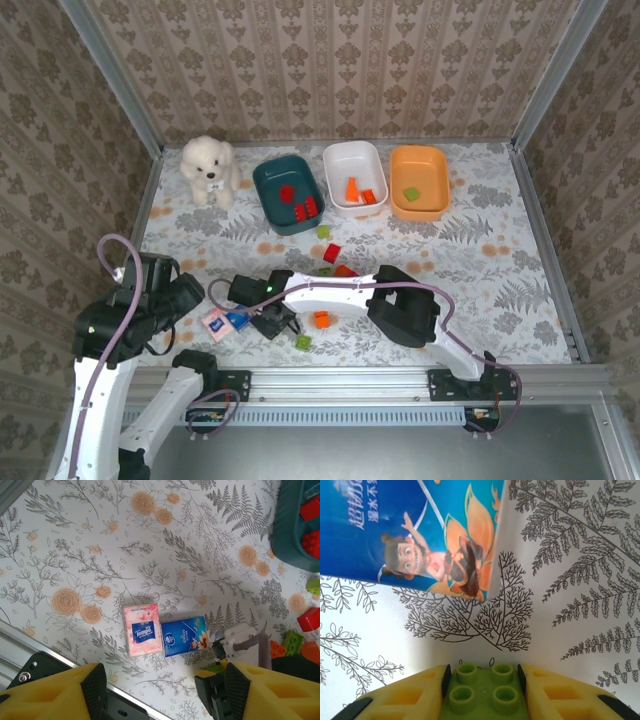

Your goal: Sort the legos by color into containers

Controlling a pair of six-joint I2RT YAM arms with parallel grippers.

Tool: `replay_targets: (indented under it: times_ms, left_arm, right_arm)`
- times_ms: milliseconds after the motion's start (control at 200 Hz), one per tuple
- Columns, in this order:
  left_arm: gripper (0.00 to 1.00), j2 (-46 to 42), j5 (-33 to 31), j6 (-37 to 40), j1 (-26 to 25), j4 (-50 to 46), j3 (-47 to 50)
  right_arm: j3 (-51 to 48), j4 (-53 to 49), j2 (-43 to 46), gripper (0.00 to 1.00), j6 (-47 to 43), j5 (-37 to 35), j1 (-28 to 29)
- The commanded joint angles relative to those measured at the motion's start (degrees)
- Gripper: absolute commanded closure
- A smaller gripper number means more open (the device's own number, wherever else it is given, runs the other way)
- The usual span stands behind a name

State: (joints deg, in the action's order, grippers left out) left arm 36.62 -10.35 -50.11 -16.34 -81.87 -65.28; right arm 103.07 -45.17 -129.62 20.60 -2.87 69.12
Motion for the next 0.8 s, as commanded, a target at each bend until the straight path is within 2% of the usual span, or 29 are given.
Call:
replay_targets:
  times_ms: [0,205,330,450,620,795]
  left_arm:
    - [0.33,-0.45,2.35,2.83,0.35,1.10,0.79]
    - [0.34,0.26,13.86,5.42,0.27,12.77,5.06]
    - [0.34,3.01,19.52,5.31,-0.58,21.50,7.25]
    - [0.34,9.11,21.34,5.52,-4.42,28.95,6.87]
    - [0.34,19.84,20.68,6.48,-12.18,36.41,3.79]
    - [0.34,29.52,21.77,5.87,-16.25,42.92,0.71]
  right_arm:
    - [0.40,-1.94,2.17,0.65,0.88,-3.10,-0.21]
    - [-3.55,-2.84,14.76,0.67,1.85,-7.77,-6.33]
    - [-7.17,-2.84,23.59,0.67,1.77,-8.93,-15.76]
    - [-9.60,-1.64,29.19,0.67,-0.16,-8.83,-26.83]
    - [-7.47,-0.82,28.63,0.67,-2.29,-5.99,-42.56]
    - [-2.89,-1.85,22.31,0.68,-2.15,-3.95,-53.07]
